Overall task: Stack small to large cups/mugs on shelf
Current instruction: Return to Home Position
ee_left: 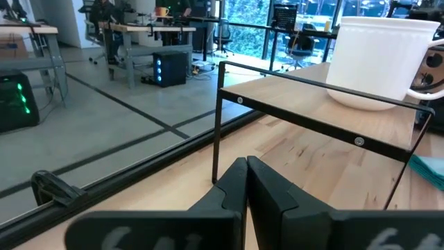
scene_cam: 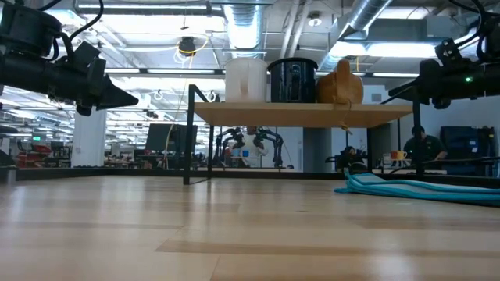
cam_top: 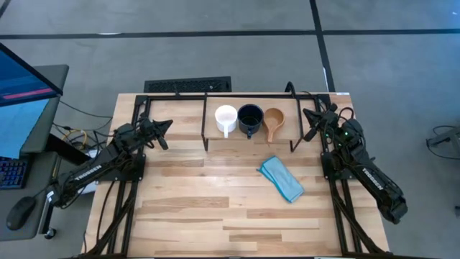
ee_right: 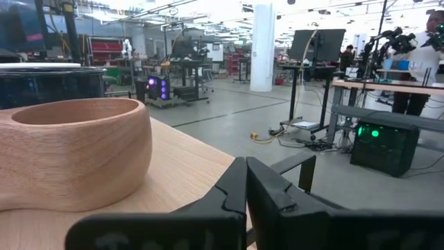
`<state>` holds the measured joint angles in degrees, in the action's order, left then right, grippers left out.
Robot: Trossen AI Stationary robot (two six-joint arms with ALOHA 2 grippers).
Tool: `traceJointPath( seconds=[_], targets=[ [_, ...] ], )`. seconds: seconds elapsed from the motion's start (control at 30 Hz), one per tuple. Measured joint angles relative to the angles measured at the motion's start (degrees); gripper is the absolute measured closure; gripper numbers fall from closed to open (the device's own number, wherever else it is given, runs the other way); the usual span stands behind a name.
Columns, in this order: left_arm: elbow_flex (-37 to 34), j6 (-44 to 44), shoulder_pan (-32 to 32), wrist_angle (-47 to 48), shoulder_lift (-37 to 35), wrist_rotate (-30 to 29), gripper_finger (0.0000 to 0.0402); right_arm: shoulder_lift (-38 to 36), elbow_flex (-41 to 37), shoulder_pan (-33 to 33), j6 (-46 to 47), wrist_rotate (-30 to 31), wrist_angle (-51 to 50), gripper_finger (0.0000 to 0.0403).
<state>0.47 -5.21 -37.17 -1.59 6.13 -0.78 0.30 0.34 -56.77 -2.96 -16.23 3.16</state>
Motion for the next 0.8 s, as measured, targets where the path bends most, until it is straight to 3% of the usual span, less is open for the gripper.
traceJointPath(
  seconds=[0.8],
  targets=[
    [0.00, 0.00, 0.00, 0.01, -0.01, 0.00, 0.0401, 0.00, -0.02, 0.00, 0.00, 0.00, 0.02, 0.0370]
  ],
)
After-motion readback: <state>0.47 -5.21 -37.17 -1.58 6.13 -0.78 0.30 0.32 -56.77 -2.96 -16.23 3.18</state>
